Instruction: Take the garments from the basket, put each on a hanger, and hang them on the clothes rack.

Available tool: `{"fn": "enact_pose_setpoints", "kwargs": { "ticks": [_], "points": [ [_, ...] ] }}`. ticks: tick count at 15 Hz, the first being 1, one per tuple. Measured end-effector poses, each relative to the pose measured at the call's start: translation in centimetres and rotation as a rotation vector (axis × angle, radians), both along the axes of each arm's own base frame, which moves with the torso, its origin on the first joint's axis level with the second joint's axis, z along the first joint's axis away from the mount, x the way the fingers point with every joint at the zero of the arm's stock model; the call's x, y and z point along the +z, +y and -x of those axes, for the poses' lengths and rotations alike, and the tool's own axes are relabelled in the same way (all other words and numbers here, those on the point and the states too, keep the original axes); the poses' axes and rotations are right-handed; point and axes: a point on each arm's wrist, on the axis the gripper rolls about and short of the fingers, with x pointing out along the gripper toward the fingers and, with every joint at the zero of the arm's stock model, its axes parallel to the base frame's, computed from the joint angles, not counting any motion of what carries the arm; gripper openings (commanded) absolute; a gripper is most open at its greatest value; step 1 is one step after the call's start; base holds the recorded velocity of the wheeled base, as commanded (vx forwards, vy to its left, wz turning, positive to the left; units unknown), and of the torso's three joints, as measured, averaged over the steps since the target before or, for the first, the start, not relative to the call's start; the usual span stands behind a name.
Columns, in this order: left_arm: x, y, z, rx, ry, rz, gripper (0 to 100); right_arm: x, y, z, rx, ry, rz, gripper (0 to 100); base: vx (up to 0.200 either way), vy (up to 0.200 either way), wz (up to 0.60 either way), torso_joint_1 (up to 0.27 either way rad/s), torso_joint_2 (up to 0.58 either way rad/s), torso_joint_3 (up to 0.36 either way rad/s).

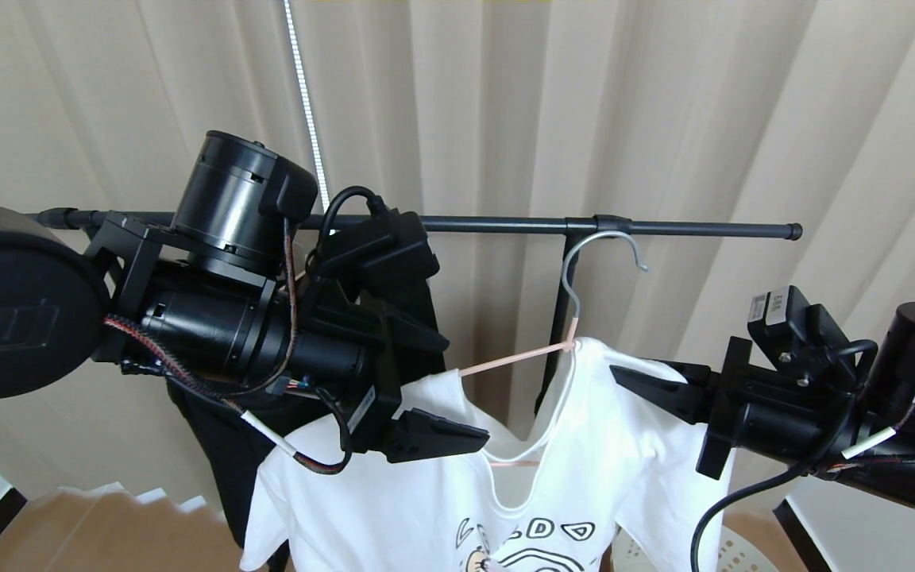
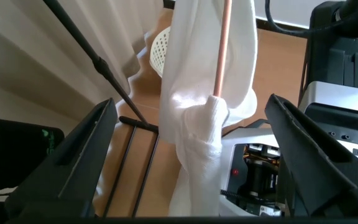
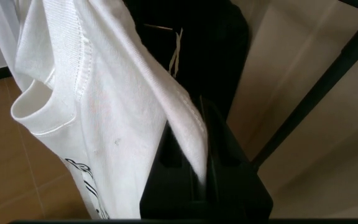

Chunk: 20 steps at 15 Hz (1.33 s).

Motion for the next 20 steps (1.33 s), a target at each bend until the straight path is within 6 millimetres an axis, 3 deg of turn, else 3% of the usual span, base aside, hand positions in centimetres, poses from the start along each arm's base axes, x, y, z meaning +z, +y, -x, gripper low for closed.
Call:
{"fn": "enact_pose_setpoints", "kwargs": {
  "ticks": [20],
  "points": [
    [-0.43,-0.28,-0.26,0.004,0.01,-0.009,100,0.73,0.42,0.72,0.02,-0.026,-0.01,0,0.0,0.0,0.0,0.0,0.0,0.0]
  ]
}}
